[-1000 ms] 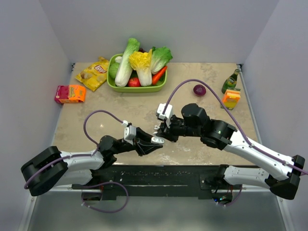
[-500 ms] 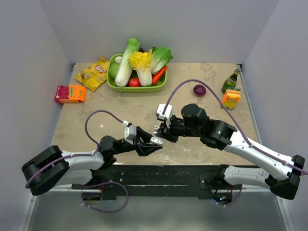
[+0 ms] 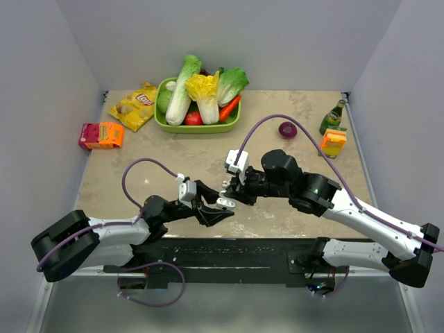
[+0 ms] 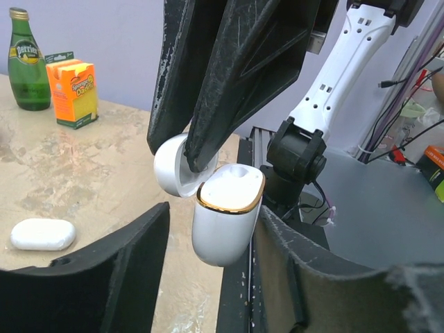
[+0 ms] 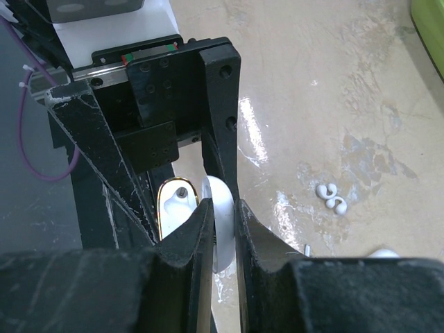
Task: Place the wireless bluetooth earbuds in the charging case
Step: Adjust the charging case, then adjust the charging case at the center of the board.
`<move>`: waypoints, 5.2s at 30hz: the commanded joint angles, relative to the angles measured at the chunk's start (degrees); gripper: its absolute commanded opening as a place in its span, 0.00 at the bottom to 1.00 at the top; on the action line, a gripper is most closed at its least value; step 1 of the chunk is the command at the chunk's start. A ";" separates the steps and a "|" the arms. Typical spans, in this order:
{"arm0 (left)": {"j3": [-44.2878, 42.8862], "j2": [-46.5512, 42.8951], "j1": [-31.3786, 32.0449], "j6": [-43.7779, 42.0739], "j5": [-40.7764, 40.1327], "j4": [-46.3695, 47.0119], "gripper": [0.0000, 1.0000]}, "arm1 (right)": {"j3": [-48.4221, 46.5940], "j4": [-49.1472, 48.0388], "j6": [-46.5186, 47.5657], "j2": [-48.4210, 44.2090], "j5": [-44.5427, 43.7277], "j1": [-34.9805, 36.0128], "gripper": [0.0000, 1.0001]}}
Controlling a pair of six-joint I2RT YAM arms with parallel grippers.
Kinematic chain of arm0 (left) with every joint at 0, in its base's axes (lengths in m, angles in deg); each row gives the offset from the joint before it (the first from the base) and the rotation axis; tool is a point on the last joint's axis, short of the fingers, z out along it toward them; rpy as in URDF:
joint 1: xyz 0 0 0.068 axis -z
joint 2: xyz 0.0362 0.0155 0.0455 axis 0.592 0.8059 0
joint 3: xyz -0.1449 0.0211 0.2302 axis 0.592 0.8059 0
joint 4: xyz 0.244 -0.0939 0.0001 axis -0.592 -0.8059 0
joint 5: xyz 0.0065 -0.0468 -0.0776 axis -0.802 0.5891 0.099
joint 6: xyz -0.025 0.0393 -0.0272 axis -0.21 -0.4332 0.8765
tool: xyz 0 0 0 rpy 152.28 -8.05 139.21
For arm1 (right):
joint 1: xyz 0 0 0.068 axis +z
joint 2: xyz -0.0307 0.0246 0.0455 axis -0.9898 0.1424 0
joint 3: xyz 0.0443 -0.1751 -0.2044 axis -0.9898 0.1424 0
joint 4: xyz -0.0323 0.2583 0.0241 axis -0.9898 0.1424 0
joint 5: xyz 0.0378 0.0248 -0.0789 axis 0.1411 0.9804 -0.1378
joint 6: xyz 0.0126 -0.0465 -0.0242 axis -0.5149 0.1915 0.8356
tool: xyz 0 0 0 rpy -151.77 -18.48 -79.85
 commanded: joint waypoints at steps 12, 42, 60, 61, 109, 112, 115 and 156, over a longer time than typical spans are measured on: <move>-1.30 -3.17 -0.33 -1.11 -0.59 7.72 0.73 | -0.36 -2.94 -0.40 0.07 1.93 0.36 0.00; -1.91 -1.94 -0.33 -0.85 0.64 9.21 0.00 | 0.60 -6.79 -6.79 -0.10 -1.05 0.36 0.41; 7.22 -15.29 -0.24 0.73 -7.79 8.15 0.00 | 19.13 -17.01 -23.86 -15.74 -32.87 -0.61 0.80; 7.75 -15.99 -0.33 0.82 -8.14 9.03 0.00 | 20.02 -17.18 -24.39 -16.01 -33.31 -0.70 0.82; 21.64 -32.79 2.74 -1.82 -19.31 4.56 0.00 | 34.62 -30.01 -45.75 13.69 -27.17 -10.19 0.00; 21.38 -32.70 2.74 -1.82 -19.40 4.12 0.00 | 34.53 -30.80 -45.40 13.69 -26.29 -10.19 0.00; 21.29 -31.91 2.74 -1.56 -19.31 4.38 0.00 | 34.62 -31.59 -45.31 14.74 -24.62 -10.10 0.00; 21.20 -28.31 3.97 -1.91 -18.96 5.44 0.00 | 17.22 -17.45 -21.23 20.46 -16.35 -9.49 0.49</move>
